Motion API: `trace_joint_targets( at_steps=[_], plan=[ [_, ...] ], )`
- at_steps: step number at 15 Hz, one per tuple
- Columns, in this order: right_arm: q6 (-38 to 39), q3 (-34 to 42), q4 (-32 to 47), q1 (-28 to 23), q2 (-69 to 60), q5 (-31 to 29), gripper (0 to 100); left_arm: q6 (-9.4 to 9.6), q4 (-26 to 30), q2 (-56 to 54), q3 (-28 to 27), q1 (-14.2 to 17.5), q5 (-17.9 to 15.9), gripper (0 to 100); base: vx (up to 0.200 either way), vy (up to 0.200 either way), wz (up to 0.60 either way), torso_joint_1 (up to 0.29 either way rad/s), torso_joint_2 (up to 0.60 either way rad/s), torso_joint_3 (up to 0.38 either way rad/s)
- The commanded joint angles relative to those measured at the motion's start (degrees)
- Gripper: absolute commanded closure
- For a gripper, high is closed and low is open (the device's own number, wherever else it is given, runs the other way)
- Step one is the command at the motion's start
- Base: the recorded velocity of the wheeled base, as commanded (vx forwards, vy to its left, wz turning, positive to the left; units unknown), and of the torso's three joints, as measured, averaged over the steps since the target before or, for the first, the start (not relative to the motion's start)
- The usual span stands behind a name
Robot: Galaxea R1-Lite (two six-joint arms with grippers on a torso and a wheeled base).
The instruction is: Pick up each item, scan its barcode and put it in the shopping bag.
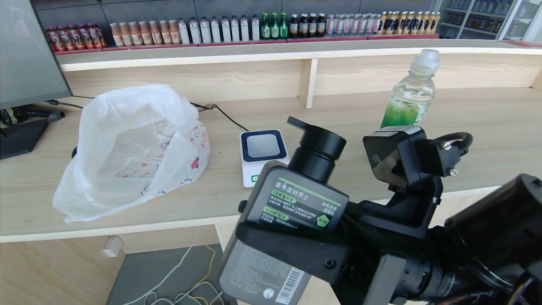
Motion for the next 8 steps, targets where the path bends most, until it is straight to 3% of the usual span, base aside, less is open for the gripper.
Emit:
trace_joint_targets(
  at_steps=[1, 8],
  plan=[
    [-0.02, -0.18, -0.06, -0.01, -0.33, 0.03, 100, -0.01, -0.02, -0.02, 0.0, 0.0, 0.0, 0, 0.0, 0.0, 0.0, 0.0, 0.0, 0.0],
    [-1.07, 0.26, -0.06, -0.27, -1.04, -0.32, 100, 0.08, -0.02, -0.02, 0.0, 0.0, 0.0, 0, 0.0, 0.0, 0.0, 0.0, 0.0, 0.0]
  ],
)
